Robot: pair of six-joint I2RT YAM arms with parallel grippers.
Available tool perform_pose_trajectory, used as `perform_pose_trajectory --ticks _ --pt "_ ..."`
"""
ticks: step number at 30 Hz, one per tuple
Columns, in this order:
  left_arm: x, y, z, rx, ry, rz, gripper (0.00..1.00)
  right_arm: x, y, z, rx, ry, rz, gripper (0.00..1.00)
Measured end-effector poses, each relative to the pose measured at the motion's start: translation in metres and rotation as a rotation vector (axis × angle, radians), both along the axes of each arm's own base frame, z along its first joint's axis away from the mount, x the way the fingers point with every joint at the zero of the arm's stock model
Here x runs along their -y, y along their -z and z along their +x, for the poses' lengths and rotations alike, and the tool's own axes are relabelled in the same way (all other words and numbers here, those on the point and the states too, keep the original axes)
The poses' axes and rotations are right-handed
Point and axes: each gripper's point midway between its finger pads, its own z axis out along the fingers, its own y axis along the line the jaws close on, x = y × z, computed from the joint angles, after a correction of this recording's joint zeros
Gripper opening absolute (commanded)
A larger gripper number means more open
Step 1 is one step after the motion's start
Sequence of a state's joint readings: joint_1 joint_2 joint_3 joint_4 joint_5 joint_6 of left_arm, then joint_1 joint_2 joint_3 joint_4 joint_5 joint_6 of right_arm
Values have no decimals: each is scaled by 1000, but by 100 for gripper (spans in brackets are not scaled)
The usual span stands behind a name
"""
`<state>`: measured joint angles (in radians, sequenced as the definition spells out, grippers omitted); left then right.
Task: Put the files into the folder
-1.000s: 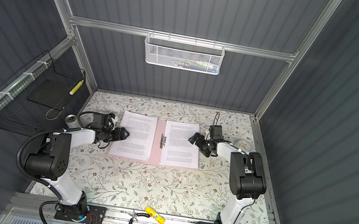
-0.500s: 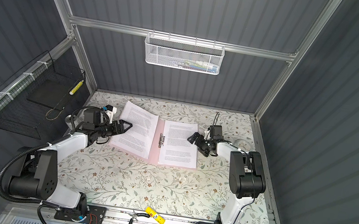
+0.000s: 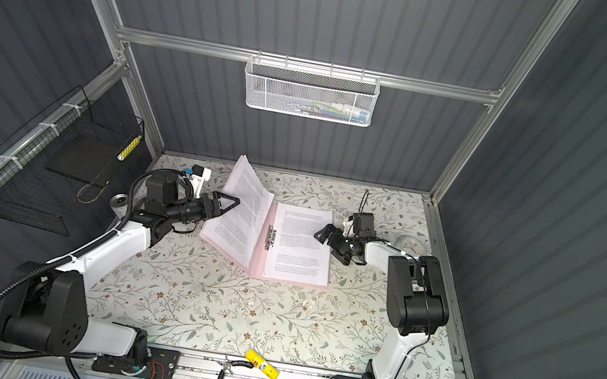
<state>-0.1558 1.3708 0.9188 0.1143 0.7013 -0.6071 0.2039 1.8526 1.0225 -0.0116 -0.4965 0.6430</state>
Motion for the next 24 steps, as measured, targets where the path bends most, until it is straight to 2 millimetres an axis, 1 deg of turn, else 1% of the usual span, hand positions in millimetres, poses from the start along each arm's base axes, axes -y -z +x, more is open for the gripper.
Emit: perform_pose_trajectory --ticks 4,6,11,14,21,24 --pt "9 -18 0 7 17 6 82 0 0 1 1 1 4 99" --pt "11 -24 0 10 21 7 82 -1 0 1 1 0 7 99" --pt "17 -24 -3 0 36 8 82 -2 -1 1 4 -3 12 99" --pt "25 -26 -6 0 54 0 82 -3 0 1 5 -5 18 99" --pt "64 -28 -5 14 132 -27 82 -6 -1 1 10 -18 19 99" --pt "88 -31 -5 26 171 -38 82 -6 -1 0 13 -22 15 99"
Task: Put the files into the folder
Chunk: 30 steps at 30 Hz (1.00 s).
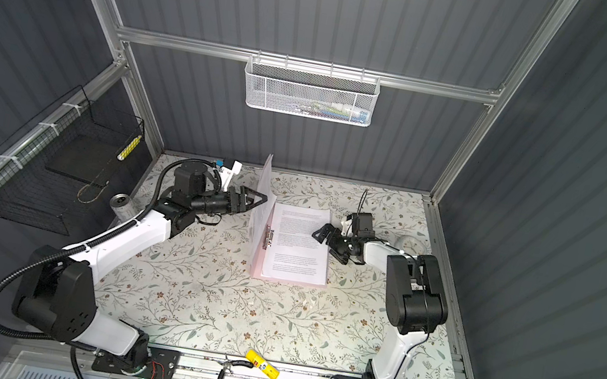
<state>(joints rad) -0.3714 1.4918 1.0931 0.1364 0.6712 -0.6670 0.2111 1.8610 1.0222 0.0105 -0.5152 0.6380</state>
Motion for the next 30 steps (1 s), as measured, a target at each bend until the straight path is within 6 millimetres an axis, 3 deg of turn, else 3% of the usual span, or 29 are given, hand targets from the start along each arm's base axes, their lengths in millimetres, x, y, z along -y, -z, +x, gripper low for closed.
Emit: perform_pose_trajectory --ticks 5,11,16,20,30 --pt "47 1 -1 33 73 -14 82 5 0 -5 -8 1 -29 99" --pt "84 38 6 -7 106 14 81 38 -8 -15 -10 72 -112 99" --pt "96 72 16 -45 93 57 80 87 -32 -17 46 201 -194 99" --pt "102 96 22 -61 85 95 80 115 -41 -17 68 277 -208 99" --pt "116 131 30 -41 75 178 78 116 -33 -19 47 277 -195 99"
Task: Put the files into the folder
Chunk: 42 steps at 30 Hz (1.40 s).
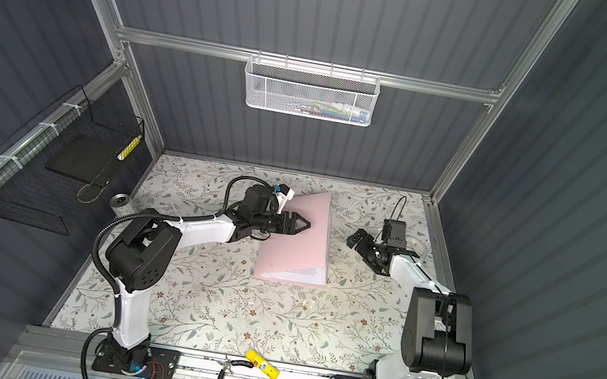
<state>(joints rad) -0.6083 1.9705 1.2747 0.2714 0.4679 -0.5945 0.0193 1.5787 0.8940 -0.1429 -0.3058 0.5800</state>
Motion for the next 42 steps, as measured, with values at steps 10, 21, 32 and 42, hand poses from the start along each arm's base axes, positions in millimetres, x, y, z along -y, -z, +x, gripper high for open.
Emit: perform_pose_trajectory --ticks 10,21,32,42 --pt "6 47 0 3 -20 106 77 -8 -3 1 6 -21 44 99" --pt "0 79 4 11 -75 159 76 -11 0 0 -3 -28 58 99" --pt "-13 68 6 85 -105 225 79 -10 -1 -1 -11 -28 56 99" --pt "-50 10 4 245 -187 344 85 -11 -34 2 69 -32 56 99"
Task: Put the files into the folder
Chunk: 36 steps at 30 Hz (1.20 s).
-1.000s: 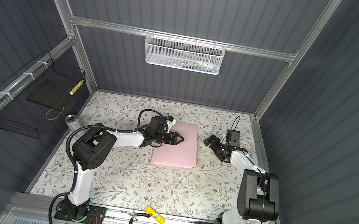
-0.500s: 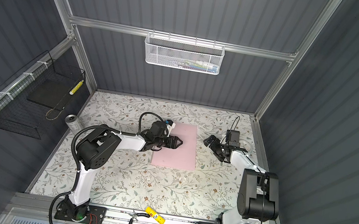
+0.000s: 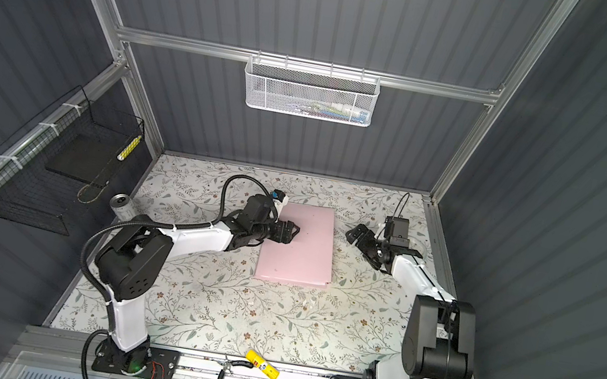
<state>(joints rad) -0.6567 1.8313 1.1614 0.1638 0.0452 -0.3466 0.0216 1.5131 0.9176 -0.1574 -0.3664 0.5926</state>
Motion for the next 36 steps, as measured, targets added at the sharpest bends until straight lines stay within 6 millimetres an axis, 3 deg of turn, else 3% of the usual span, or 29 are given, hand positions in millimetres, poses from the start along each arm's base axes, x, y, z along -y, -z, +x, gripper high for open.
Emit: perform_pose_trajectory --ticks 5,8,10,13,15,16,18,24,31,32,36 --pt "-47 -41 -8 149 -111 82 96 -6 -29 -2 84 -24 -7 99" --pt "-92 -67 -12 257 -225 138 99 -14 -46 -4 140 -55 -18 99" --pt "-136 -78 -8 316 -341 159 100 -20 -56 -6 175 -72 -35 99" --pt "-219 -73 -7 382 -566 203 99 -27 -71 -8 235 -93 -73 99" --pt "-270 -51 -16 410 -689 274 99 -30 -81 -10 283 -96 -110 99" --pt "-283 -38 -21 409 -714 319 99 -31 -85 -12 300 -96 -124 99" --pt "-299 -10 -26 378 -734 431 100 -29 -93 -14 341 -85 -157 99" --pt "-321 32 -15 336 -762 584 99 -10 -91 -19 419 -30 -260 99" --pt "-361 57 -13 311 -825 474 94 24 -84 -20 448 43 -450 99" --pt "-366 62 -12 307 -823 456 99 33 -83 -20 449 66 -478 99" --pt "-357 74 -7 277 -743 399 100 72 -74 -23 420 156 -596 99"
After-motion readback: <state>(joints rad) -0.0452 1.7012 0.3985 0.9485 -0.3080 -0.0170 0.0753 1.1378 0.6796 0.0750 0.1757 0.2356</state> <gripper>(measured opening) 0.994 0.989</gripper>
